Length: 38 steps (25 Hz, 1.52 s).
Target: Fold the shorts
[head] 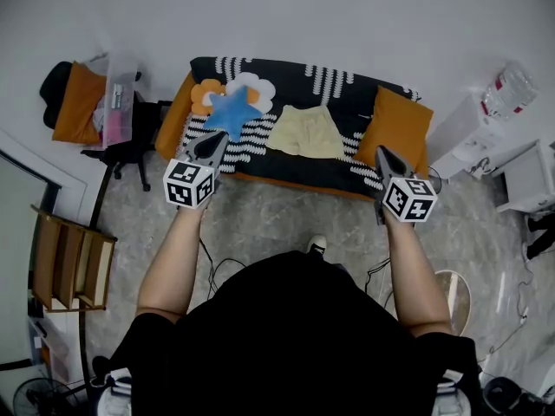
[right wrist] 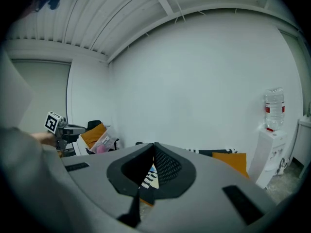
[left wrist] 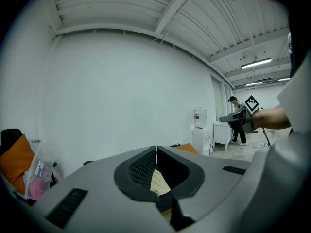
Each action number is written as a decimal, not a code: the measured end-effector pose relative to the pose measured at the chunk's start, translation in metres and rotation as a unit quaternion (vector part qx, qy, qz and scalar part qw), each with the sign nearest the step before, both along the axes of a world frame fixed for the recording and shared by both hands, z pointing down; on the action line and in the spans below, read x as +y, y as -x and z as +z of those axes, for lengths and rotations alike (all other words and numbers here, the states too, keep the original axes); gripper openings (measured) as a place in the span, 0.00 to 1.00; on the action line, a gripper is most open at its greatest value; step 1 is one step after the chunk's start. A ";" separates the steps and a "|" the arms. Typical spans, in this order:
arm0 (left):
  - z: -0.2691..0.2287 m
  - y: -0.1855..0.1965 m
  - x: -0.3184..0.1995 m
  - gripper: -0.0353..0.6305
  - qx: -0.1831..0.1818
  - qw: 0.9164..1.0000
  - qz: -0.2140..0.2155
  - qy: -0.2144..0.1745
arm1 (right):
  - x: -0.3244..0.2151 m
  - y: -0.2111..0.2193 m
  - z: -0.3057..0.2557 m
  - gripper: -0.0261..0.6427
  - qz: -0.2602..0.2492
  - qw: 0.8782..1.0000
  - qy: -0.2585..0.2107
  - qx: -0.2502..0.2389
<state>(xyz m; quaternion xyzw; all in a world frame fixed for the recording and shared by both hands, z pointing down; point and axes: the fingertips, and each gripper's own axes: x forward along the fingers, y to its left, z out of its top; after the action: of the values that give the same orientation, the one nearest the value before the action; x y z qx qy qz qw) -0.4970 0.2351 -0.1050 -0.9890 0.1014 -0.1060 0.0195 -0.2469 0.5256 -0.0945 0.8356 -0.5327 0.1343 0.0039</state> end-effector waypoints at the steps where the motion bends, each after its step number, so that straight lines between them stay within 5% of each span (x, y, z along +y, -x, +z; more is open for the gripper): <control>1: 0.001 -0.006 -0.001 0.09 -0.002 1.000 -0.002 0.000 | -0.002 -0.007 0.002 0.05 -0.002 1.000 0.001 0.000; 13: 0.020 -0.085 -0.015 0.09 -0.024 1.000 -0.014 0.013 | -0.023 -0.091 0.019 0.07 -0.007 1.000 0.017 -0.002; 25: 0.032 -0.156 -0.021 0.24 -0.037 0.999 -0.029 0.016 | -0.031 -0.172 0.030 0.30 -0.018 1.000 0.024 -0.006; 38: 0.024 -0.212 -0.024 0.33 -0.044 0.998 -0.050 0.009 | -0.053 -0.235 0.027 0.41 -0.067 0.998 0.019 -0.002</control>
<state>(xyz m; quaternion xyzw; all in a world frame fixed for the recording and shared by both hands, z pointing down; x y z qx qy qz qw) -0.2852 0.2107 -0.0813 -0.9771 0.1493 -0.1513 0.0099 -0.0117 0.4727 -0.0677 0.7977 -0.5847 0.1453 0.0273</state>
